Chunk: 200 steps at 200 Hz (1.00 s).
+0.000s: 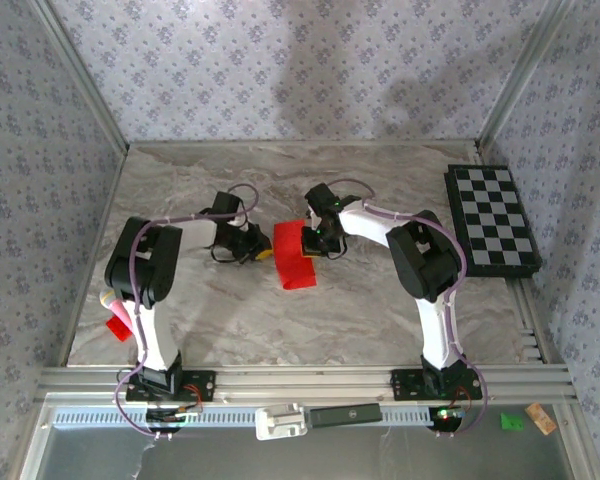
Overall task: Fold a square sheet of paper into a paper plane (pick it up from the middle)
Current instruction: First fold the square sheet of paper in half at the center of the table.
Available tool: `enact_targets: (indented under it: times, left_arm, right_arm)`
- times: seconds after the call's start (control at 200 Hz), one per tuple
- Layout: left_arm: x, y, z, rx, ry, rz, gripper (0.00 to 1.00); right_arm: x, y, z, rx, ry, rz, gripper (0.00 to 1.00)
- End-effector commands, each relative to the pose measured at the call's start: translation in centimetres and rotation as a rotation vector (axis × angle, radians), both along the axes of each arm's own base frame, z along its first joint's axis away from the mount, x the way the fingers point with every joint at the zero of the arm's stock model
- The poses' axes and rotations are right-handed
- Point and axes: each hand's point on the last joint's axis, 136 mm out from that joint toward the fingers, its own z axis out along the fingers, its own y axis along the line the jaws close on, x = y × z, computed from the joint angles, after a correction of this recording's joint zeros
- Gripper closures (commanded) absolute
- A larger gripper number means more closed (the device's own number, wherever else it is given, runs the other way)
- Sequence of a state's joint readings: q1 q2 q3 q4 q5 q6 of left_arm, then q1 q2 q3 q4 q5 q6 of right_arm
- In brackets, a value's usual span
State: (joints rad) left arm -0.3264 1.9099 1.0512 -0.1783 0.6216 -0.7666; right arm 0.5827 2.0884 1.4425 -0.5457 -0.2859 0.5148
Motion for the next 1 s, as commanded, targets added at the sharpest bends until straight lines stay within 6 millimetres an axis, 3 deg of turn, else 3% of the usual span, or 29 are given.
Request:
enact_targets:
  times: [0.0, 0.14, 0.335, 0.505, 0.71, 0.84, 0.994]
  left_arm:
    - [0.0, -0.9, 3.4, 0.008, -0.107, -0.085, 0.89]
    - [0.0, -4.1, 5.0, -0.019, -0.171, -0.173, 0.88]
    - [1.7, -5.1, 2.1, -0.002, -0.115, -0.136, 0.88]
    - [2.8, -3.6, 0.2, 0.029, -0.099, -0.08, 0.89]
    - [4.0, 1.6, -1.7, 0.073, -0.099, 0.018, 0.89]
    - [5.2, 3.3, -0.2, 0.06, -0.132, 0.058, 0.89]
    - [5.4, 1.0, 4.7, -0.02, -0.224, 0.015, 0.89]
  right_arm:
    - [-4.0, -7.8, -7.4, -0.364, 0.156, -0.043, 0.91]
    - [-4.2, -7.7, -7.5, -0.356, 0.165, -0.044, 0.91]
    - [-4.3, -7.7, -7.6, -0.354, 0.168, -0.042, 0.91]
    - [-4.4, -7.7, -7.6, -0.356, 0.17, -0.039, 0.92]
    - [-4.5, -8.0, -7.8, -0.366, 0.174, -0.037, 0.92]
    - [-4.6, -8.2, -7.9, -0.37, 0.176, -0.037, 0.92]
    - [-4.5, -8.3, -7.8, -0.371, 0.173, -0.042, 0.92]
